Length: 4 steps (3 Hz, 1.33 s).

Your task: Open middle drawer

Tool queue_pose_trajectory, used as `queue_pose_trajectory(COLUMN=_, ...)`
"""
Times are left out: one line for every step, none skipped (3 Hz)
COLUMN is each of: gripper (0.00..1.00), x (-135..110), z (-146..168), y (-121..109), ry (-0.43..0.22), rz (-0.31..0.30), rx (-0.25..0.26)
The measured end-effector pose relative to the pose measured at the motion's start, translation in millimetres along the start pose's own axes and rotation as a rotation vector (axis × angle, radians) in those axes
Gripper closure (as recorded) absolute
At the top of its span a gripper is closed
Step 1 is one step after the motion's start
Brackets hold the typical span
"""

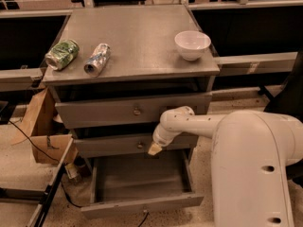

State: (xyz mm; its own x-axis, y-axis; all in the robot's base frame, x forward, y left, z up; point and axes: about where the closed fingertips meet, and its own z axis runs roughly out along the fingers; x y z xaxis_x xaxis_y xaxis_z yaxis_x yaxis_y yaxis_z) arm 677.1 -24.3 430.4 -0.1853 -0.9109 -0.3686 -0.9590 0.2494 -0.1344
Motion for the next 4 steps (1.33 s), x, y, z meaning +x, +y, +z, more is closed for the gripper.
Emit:
queue_pose_trajectory(gripper=0.64, x=0, z=0, y=0, ry=0.000, rz=0.000, rx=0.000)
queue_pose_trajectory(gripper=0.89, x=-3, z=-6, y=-4, ry=0.000, rz=0.000, rx=0.000)
queue_pose_trajectory(gripper=0.97, x=-5, z=-11, y=-7, ry=0.000, rz=0.000, rx=0.000)
queue_pose_trajectory(gripper=0.98, x=-6, z=-13, y=-7, ry=0.000, rz=0.000, rx=0.000)
